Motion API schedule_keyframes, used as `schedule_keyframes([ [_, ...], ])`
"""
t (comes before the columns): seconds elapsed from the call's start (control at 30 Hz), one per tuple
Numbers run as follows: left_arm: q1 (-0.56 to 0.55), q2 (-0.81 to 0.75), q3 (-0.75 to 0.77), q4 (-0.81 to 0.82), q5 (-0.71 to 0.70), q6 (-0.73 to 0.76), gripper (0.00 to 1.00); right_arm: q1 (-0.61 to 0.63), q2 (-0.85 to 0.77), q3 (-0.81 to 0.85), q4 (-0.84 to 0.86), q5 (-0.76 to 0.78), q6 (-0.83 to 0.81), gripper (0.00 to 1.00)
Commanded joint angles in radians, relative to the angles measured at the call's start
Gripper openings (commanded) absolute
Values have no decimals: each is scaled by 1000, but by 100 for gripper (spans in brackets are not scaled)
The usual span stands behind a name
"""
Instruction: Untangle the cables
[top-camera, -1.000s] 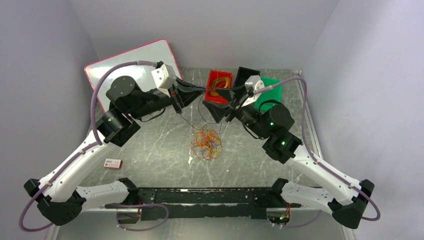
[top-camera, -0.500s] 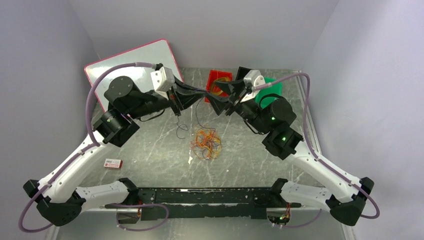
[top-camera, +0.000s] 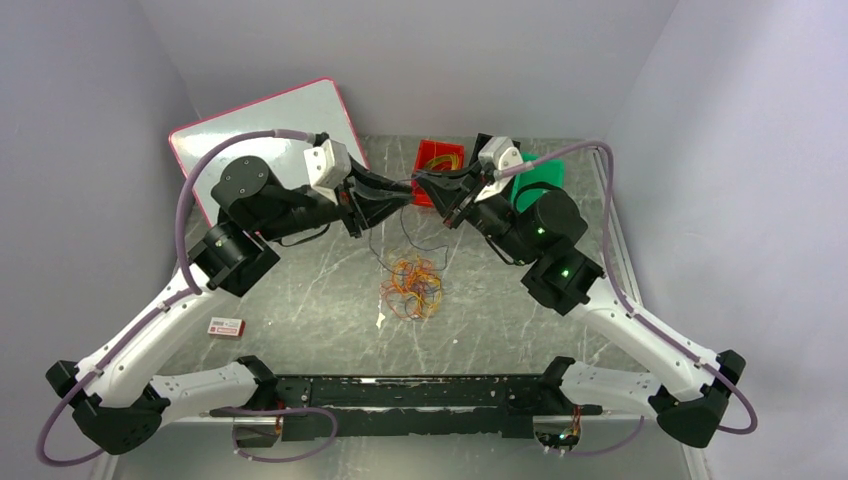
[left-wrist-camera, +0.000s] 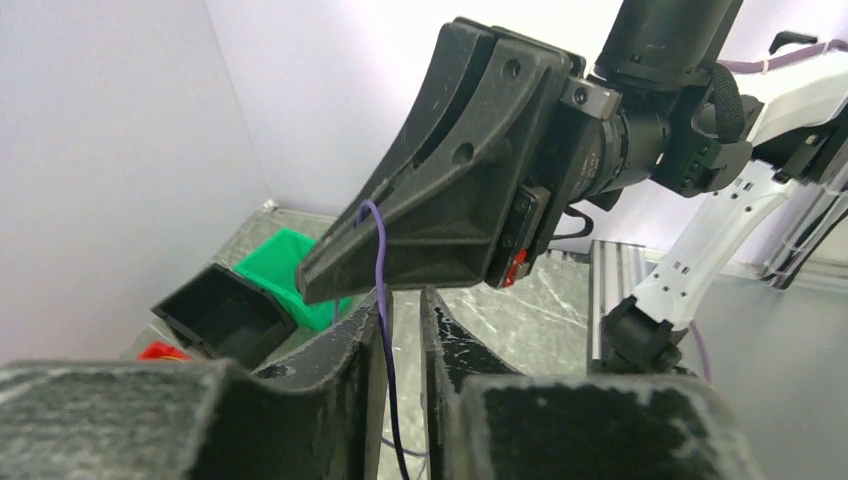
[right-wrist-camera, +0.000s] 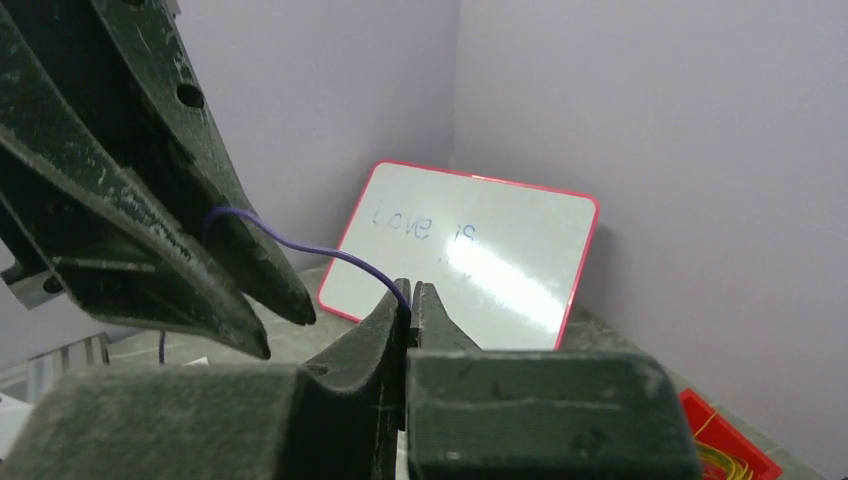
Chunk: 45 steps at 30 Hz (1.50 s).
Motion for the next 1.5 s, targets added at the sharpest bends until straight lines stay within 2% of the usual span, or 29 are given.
schedule_keyframes([
  [0.0,5,-23,-16,31,-30,-18,36,4,-16,74,-19,46,8,0],
  [0.03,5,-25,-22,34,-40,-23,50,4,-14,92,-33,63,11,0],
  [0.07,5,-26,-29,40,-51,-30,76,4,-13,109,-48,91,15,0],
  [0.1,6,-31,-35,46,-60,-32,94,4,-11,127,-64,129,16,0],
  [0.13,6,-33,-43,52,-70,-35,99,4,-9,143,-78,174,16,0],
  [0.27,5,-52,-68,58,-135,-45,100,4,-5,218,-141,375,3,0],
  [0.43,4,-81,-116,24,-289,-53,100,4,37,314,-217,660,-58,0],
  [0.6,5,-103,-156,-29,-358,-50,100,-33,86,363,-219,817,-113,0],
  [0.7,5,-116,-182,-49,-372,-50,100,-136,124,406,-260,777,-77,0],
  [0.77,5,-123,-200,-58,-381,-53,100,-270,154,431,-331,664,16,0],
  [0.87,6,-123,-215,-77,-403,-54,99,-458,184,407,-320,550,78,0],
  [1.17,5,-109,-232,-128,-448,-8,98,-676,271,417,-278,450,161,0],
  [1.47,5,-82,-242,-152,-495,58,98,-824,353,429,-258,357,220,0],
])
